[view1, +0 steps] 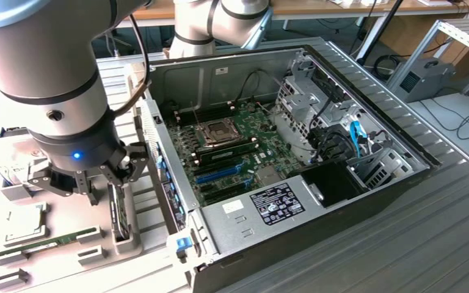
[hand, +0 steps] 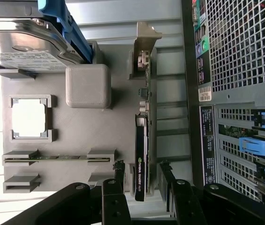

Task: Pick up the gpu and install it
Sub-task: 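Pick up the gpu and move the gpu toward the slot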

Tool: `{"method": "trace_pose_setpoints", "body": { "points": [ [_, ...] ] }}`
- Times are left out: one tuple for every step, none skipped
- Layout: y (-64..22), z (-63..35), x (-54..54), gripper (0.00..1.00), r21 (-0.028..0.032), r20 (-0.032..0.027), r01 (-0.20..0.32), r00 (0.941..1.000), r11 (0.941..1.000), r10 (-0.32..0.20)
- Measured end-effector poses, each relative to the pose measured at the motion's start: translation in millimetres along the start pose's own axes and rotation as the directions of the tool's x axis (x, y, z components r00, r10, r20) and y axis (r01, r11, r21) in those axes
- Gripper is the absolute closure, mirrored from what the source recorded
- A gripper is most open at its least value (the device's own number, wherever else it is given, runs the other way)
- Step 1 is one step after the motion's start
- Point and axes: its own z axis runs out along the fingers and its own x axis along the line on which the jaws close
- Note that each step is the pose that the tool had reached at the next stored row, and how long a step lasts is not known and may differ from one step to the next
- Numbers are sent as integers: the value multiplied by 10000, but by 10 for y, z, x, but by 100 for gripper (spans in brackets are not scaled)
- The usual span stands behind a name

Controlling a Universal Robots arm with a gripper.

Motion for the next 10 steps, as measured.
{"method": "trace_pose_setpoints", "body": {
  "points": [
    [0, 3, 0, 58, -1, 0, 0, 10000, 10000, 0],
    [0, 5, 0, 58, -1, 1, 1, 10000, 10000, -1],
    [0, 7, 1, 58, 0, 0, 1, 10000, 10000, -1],
    [0, 9, 1, 58, 0, 0, 0, 10000, 10000, 0],
    [-1, 11, 2, 58, 0, 0, 0, 10000, 10000, 0],
    [-1, 14, 3, 58, 0, 0, 0, 10000, 10000, 0],
    [-1, 16, 4, 58, 0, 0, 0, 10000, 10000, 0],
    [-1, 18, 5, 58, 0, 1, 0, 10000, 10000, 0],
    [-1, 19, 6, 58, 0, 1, 0, 10000, 10000, 0],
    [-1, 21, 8, 58, 0, 1, 0, 10000, 10000, 0]
  ]
}}
